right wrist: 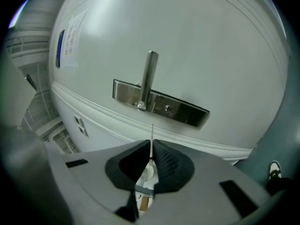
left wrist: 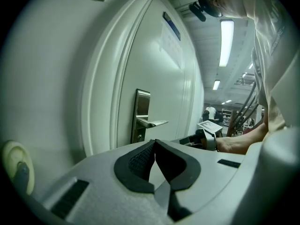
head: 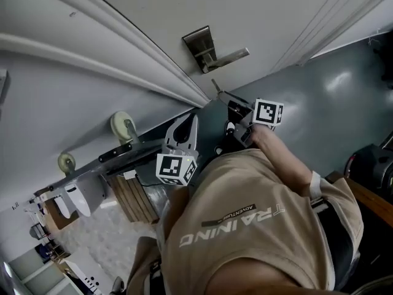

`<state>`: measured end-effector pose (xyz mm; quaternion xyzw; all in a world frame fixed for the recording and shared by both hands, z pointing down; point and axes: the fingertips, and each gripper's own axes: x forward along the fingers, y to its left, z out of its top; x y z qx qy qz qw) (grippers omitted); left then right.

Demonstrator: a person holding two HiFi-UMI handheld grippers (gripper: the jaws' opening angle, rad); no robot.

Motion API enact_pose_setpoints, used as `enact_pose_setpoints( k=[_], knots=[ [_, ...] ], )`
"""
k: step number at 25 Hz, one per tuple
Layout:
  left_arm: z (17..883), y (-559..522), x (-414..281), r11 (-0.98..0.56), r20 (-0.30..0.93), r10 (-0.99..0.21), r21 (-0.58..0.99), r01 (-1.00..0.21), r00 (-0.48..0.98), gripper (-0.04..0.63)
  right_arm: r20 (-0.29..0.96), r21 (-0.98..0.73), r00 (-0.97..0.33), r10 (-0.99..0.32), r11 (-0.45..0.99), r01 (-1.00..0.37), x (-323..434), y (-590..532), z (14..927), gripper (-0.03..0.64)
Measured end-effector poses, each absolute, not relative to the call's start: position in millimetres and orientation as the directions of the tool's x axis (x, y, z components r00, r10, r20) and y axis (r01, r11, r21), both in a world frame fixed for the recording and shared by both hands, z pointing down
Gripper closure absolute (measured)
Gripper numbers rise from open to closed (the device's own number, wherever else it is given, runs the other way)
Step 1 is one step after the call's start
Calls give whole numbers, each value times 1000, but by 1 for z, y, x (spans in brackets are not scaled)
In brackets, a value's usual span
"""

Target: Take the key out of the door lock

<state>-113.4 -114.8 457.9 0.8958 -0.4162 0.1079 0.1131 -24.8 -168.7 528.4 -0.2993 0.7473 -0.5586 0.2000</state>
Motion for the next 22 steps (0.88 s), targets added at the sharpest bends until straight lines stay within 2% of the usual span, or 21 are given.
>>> enact_pose_setpoints(
  k=[5, 15, 22],
  knots=[
    [445, -93, -113, -640, 237, -726, 113, -760, 646, 586, 74, -940, -730, -680, 198, -279, -25, -133, 522, 598],
    [462, -31, -155, -563, 177, -786, 191, -804, 593, 586, 229, -764, -691, -686, 313, -564, -27, -69, 526, 598],
    [471, -12, -178, -520, 187, -812, 199, -831, 553, 586, 240, -682, -709, -663, 404, -609, -44, -53, 514, 598]
  ],
)
